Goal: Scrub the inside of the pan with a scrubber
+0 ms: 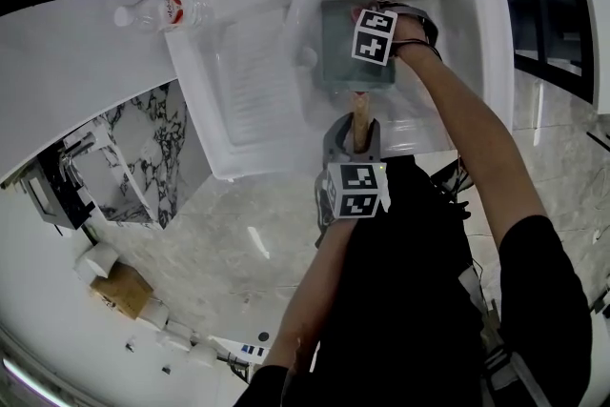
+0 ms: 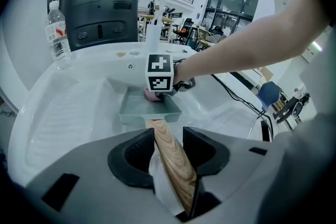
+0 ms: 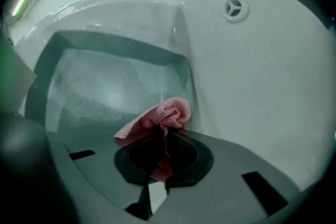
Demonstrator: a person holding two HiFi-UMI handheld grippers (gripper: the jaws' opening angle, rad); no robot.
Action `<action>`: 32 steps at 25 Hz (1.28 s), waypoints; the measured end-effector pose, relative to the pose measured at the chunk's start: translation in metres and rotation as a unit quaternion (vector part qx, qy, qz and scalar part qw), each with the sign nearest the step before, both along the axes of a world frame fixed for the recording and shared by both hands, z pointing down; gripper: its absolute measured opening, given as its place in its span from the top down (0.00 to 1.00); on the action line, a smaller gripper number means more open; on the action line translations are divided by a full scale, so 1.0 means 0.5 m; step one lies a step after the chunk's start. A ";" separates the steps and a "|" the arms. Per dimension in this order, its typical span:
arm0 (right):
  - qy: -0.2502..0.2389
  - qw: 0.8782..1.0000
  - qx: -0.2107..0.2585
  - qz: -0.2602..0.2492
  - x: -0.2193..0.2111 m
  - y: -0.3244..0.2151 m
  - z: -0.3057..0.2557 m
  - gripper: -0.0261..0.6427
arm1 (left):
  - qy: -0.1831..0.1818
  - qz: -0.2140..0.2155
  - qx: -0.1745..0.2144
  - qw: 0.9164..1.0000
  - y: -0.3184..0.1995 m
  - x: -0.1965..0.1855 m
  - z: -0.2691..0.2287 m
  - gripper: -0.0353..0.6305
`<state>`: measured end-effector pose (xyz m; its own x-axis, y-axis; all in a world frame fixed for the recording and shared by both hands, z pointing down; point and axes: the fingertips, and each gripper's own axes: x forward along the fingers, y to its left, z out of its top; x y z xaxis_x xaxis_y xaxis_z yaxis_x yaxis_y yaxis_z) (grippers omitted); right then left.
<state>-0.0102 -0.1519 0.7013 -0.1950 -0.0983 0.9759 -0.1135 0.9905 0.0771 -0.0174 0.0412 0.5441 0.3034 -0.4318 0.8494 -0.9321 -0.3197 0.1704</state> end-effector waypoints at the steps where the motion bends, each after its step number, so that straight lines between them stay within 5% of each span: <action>1: 0.009 1.000 -0.007 -0.003 0.007 0.001 0.001 0.91 | -0.001 0.000 0.001 1.000 -0.001 0.001 -0.001 0.66; 11: 0.082 0.993 -0.075 -0.028 0.038 0.026 0.004 0.91 | -0.003 0.000 0.003 1.000 -0.001 0.001 0.002 0.67; 21: 0.082 0.969 -0.229 -0.050 0.031 0.143 -0.046 0.91 | -0.004 0.001 0.001 1.000 -0.001 0.000 0.003 0.68; 24: 0.078 0.955 -0.283 -0.048 0.031 0.182 -0.067 0.91 | -0.004 0.001 0.002 1.000 -0.001 -0.001 0.003 0.68; 28: 0.066 0.921 -0.381 -0.043 0.030 0.243 -0.100 0.91 | -0.004 0.002 0.002 1.000 -0.001 0.001 0.002 0.68; 32: 0.070 0.900 -0.430 -0.024 0.024 0.271 -0.114 0.91 | -0.004 0.002 0.004 1.000 -0.002 0.000 0.003 0.68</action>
